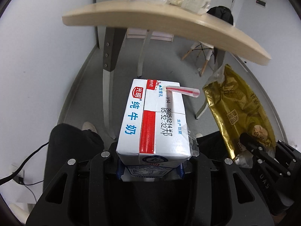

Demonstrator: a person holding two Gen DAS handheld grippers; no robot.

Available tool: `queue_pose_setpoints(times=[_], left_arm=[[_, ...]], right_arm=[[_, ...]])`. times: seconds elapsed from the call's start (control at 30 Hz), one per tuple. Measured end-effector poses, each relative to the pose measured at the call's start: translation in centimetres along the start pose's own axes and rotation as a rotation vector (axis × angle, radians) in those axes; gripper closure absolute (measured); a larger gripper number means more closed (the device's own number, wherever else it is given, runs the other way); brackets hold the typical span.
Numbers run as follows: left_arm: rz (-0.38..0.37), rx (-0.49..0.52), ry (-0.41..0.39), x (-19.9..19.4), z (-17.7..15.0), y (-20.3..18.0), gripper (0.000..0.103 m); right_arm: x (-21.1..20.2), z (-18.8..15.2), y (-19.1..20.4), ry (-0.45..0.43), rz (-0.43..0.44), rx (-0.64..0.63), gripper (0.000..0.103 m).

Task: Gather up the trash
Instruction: 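Lift the milk carton and gold bag and carry both down over the bin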

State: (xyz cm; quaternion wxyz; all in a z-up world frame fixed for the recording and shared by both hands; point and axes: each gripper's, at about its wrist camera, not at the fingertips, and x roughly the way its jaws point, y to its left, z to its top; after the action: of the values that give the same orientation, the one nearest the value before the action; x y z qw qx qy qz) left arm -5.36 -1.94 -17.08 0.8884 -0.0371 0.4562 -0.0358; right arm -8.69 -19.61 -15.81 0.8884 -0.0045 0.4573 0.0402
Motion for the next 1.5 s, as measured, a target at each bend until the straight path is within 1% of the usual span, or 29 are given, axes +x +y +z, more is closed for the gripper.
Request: queue_pose_setpoints(times=[0.13, 0.3, 0.4, 0.5, 0.57, 0.77, 0.9, 1.0, 1.17, 1.37, 1.4, 1.47, 1.5], left_arm=[[0.016, -0.027, 0.021, 3.3, 0.5, 1.1, 0.063], [0.007, -0.062, 0.054, 6.9, 1.4, 2.0, 0.063], [0.027, -0.048, 0.055, 8.5, 1.6, 2.3, 0.063], [0.017, -0.051, 0.07, 10.0, 1.8, 2.7, 0.063], [0.025, -0.043, 0.074, 11.1, 1.8, 3.0, 0.063], [0.019, -0.032, 0.079, 13.5, 1.8, 4.1, 0.063], [0.017, -0.035, 0.088, 14.4, 1.4, 5.1, 0.063], [0.02, -0.035, 0.115, 15.2, 0.8, 5.9, 0.063], [0.009, -0.035, 0.133, 15.3, -0.6, 6.8, 0.063], [0.011, -0.041, 0.148, 16.1, -1.4, 7.6, 0.063], [0.012, -0.045, 0.154, 16.4, -1.4, 7.7, 0.063], [0.018, -0.058, 0.17, 17.0, -1.5, 8.0, 0.063], [0.021, -0.066, 0.181, 17.3, -1.6, 8.1, 0.063]], right_arm=[[3.7, 0.9, 0.8, 0.025, -0.007, 0.009, 0.087], [8.2, 1.5, 1.8, 0.06, 0.003, -0.002, 0.087], [11.4, 1.6, 2.1, 0.097, 0.012, 0.007, 0.087], [13.8, 1.9, 2.5, 0.129, 0.008, 0.0, 0.087], [15.5, 2.5, 2.5, 0.148, 0.009, 0.013, 0.087], [19.1, 2.3, 3.8, 0.204, 0.001, 0.024, 0.087], [20.3, 1.4, 4.7, 0.235, -0.003, 0.005, 0.087], [21.3, 0.8, 5.7, 0.247, -0.007, -0.02, 0.087], [22.1, 0.3, 7.0, 0.263, -0.001, -0.035, 0.087], [23.9, 0.3, 7.0, 0.291, 0.005, -0.033, 0.086], [24.2, 0.3, 7.0, 0.296, 0.009, -0.033, 0.085], [24.6, 0.3, 7.0, 0.305, 0.015, -0.03, 0.08], [24.7, 0.3, 7.0, 0.304, 0.017, -0.032, 0.079]])
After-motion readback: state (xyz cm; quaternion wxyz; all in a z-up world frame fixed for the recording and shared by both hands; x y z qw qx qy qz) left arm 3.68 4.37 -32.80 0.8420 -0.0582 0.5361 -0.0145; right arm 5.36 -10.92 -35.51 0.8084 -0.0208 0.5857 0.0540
